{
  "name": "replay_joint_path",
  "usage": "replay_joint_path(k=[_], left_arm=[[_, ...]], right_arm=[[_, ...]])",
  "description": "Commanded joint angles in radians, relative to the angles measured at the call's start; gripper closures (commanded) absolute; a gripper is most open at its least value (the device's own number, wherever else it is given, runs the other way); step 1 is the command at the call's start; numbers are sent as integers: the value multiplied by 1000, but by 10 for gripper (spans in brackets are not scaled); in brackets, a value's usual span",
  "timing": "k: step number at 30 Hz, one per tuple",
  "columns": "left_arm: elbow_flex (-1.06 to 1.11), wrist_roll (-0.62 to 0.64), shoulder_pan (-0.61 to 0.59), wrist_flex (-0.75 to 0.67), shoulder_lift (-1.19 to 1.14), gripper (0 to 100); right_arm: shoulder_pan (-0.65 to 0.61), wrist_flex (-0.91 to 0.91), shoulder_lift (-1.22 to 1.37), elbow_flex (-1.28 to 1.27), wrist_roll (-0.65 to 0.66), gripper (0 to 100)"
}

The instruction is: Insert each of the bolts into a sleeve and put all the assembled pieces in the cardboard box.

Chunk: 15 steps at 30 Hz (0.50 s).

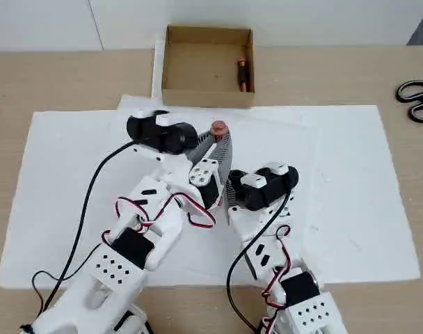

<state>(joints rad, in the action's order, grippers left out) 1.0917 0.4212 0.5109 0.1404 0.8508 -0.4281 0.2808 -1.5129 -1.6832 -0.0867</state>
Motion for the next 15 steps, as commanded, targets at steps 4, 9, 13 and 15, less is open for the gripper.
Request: replay_joint_path(k=[4, 9, 13, 15], left_arm=[[-7, 8, 9, -6, 18, 995], [1, 8, 9, -83, -35, 995], [1, 9, 11, -121, -89, 995], [1, 9, 11, -141, -112, 995]], right_arm=[[-5, -1, -19, -9, 5, 995], [-5, -1, -19, -9, 5, 995], [-7, -1, -19, -9, 5, 995], [-12, -1, -19, -9, 3, 995]])
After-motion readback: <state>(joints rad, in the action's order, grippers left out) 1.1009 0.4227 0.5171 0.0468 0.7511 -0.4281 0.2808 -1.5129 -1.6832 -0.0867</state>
